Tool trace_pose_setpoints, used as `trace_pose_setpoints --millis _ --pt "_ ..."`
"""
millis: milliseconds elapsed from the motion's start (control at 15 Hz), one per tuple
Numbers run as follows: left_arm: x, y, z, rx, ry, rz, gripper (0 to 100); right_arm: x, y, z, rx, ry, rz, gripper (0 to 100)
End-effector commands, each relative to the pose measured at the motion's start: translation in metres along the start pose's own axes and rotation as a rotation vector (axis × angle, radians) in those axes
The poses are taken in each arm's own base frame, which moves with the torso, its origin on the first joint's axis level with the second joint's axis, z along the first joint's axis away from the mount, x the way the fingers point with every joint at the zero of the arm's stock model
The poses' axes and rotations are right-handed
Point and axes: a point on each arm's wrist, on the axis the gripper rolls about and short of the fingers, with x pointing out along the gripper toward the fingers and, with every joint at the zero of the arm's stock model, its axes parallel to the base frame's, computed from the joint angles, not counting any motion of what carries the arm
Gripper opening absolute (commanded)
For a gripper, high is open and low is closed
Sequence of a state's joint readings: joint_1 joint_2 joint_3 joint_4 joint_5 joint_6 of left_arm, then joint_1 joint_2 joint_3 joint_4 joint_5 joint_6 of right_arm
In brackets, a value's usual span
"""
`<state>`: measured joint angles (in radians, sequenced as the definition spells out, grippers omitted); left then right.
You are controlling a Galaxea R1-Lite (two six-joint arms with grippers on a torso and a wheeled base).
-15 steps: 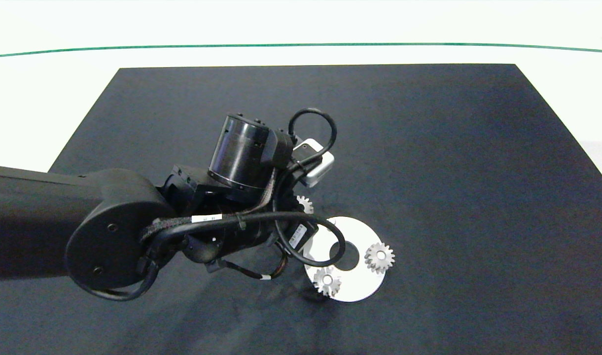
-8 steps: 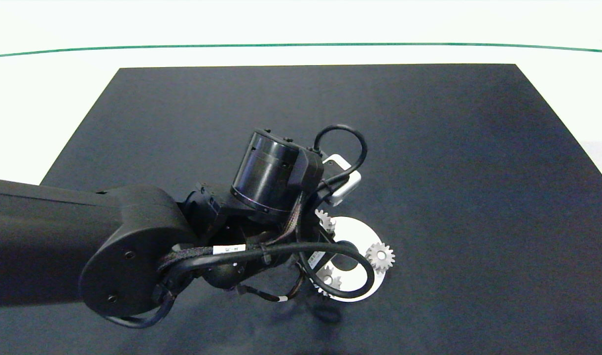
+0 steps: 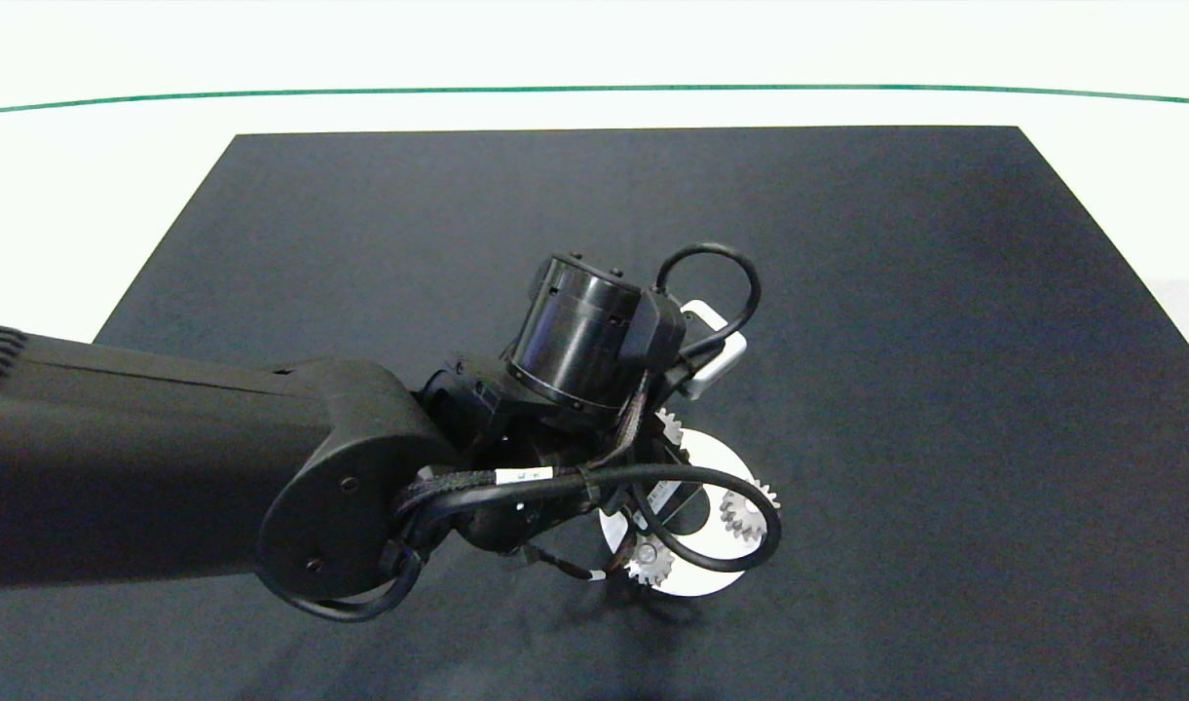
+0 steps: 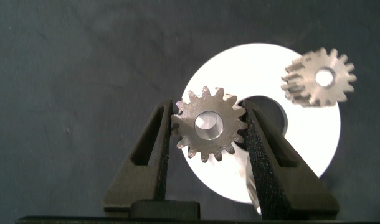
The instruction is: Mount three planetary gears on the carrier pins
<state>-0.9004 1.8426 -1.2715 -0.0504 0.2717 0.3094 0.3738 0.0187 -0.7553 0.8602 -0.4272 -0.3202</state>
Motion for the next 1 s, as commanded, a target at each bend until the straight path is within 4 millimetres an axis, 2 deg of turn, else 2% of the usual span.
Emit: trace_pose_setpoints --millis 67,1000 --pt "0.010 -0.003 -0.001 0.006 0.014 -0.003 13 0.000 0.000 -0.001 -0.004 0.005 0.000 100" --pt "0.023 -0.004 -0.002 -0.004 0.023 0.001 13 0.000 0.000 -0.001 -0.004 0.003 0.002 100"
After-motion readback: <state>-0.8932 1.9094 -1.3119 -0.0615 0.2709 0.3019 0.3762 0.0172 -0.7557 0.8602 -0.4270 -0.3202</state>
